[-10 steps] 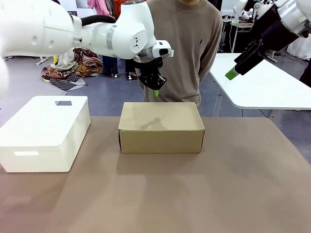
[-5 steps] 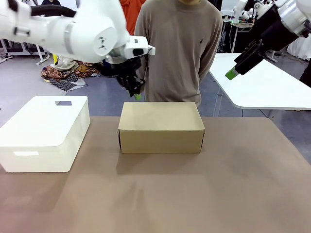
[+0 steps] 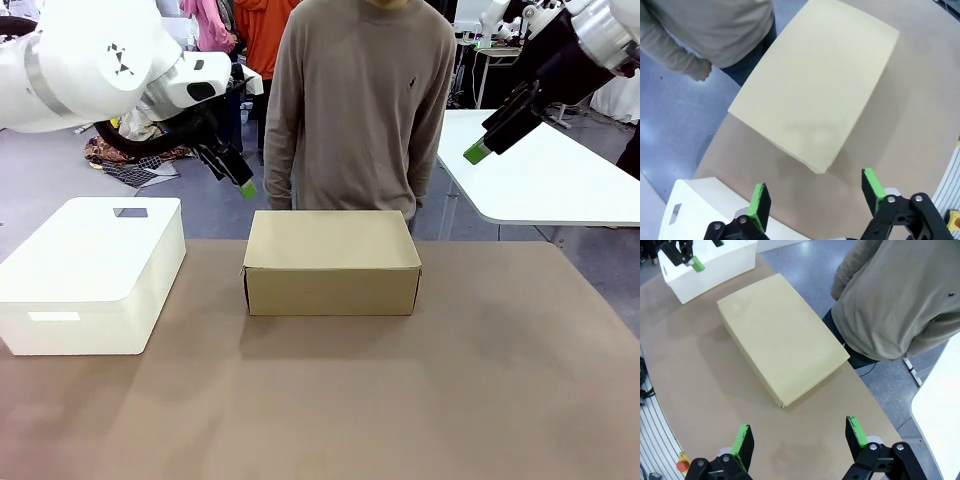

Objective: Pack the shoes into the box.
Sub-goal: Press down on the lid of the Shoes Box.

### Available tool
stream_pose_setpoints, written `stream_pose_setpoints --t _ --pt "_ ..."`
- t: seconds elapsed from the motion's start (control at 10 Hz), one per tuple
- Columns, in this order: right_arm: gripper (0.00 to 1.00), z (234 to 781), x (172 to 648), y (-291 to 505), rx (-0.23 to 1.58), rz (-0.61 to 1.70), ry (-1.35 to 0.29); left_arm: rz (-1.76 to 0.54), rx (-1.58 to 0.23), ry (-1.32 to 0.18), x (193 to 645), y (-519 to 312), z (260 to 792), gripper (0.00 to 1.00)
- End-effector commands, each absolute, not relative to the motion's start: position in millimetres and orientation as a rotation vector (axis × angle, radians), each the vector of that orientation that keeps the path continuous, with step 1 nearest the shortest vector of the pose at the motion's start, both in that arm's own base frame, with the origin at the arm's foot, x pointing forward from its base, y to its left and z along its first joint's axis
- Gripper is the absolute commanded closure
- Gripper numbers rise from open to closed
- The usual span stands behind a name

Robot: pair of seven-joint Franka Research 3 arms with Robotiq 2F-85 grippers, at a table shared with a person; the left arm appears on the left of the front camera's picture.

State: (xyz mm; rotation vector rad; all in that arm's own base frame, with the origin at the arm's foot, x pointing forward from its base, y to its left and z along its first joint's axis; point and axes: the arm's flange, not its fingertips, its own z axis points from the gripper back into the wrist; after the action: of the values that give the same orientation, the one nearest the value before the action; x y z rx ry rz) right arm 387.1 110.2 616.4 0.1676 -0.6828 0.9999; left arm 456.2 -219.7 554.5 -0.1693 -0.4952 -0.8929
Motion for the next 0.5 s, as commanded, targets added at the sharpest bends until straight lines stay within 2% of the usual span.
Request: stream_pose_setpoints --t 0.0,0.4 --pt "0.03 618.3 388.0 110.1 0.162 0.993 -0.675 -0.919 -0.252 -0.489 424.9 -203.1 582.3 0.00" --pt "0.03 618.3 388.0 110.1 0.162 0.993 -0.675 -0.899 -0.193 -0.492 416.8 -201.8 604.6 0.00"
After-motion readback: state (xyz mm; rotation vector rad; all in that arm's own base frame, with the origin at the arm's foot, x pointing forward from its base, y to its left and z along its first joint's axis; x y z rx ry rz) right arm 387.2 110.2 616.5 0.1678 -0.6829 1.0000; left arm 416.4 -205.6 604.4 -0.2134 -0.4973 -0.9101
